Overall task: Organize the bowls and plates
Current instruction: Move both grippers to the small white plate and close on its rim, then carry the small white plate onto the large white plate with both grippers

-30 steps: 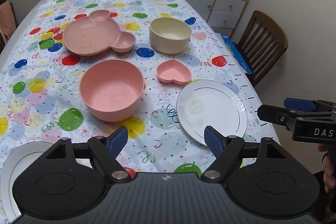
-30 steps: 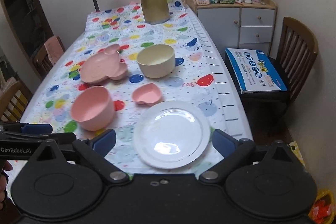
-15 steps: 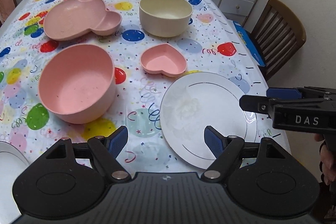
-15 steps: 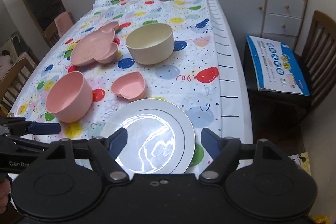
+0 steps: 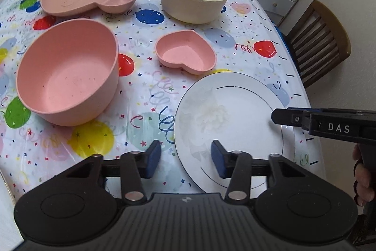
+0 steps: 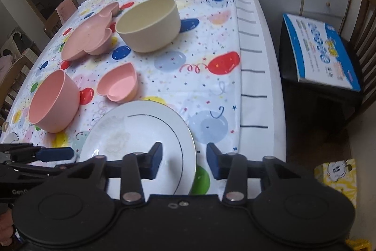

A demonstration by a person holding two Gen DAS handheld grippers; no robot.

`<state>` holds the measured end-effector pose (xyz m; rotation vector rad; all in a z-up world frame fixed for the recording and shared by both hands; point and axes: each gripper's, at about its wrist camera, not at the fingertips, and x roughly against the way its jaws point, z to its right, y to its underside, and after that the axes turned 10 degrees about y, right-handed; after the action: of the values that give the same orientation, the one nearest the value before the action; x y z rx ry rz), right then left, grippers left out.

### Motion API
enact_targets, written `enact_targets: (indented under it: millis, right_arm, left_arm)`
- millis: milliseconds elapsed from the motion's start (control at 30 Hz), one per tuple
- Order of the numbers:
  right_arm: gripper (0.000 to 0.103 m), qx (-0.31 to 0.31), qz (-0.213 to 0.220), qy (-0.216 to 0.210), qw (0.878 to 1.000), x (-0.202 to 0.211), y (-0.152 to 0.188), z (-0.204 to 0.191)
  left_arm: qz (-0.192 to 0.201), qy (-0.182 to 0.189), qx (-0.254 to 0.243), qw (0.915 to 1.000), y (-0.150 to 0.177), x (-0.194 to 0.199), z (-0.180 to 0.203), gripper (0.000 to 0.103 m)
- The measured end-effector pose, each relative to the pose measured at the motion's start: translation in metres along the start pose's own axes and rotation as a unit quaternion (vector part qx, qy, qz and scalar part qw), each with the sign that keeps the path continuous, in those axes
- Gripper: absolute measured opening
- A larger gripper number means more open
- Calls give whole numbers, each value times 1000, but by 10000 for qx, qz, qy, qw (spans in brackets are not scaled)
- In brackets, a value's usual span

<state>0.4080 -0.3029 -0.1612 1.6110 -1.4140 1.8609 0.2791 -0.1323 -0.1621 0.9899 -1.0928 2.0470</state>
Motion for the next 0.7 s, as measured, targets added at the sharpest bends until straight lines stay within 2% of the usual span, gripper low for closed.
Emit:
enact_targets:
  millis: [33,100,167,233,333,500,700]
  right_arm:
    - [34,-35,-33,-52,10000,-1,0,2]
    - [31,-52,-72,-114,9999,-2,0,4]
    - [29,-96,-122,-168,9997,-3,1,7]
    - [20,-181,-188,-253,9993,-5,1,11]
    - [17,-300,-266,-328,9987,-7,2,14]
    - [11,-432,-307,-330,9980,-8,2,18]
    - [10,-482,-359,-297,9977,-5,6,15]
  left_arm:
    - [-11,42,50,10000,0,0,-1,33]
    - [-15,123,151,9998,-1,-1,-3,29]
    - [-13,183,238,9995,-1,-1,-5,27]
    - [-29,200,339,9992,-2,-3,-8,21]
    - [-40,241,437,9987,-3,-3,-13,17]
    - [-41,256,466,9986,-2,-2,-15,16]
    - [-46,282,481,9984,3,6,-19,16]
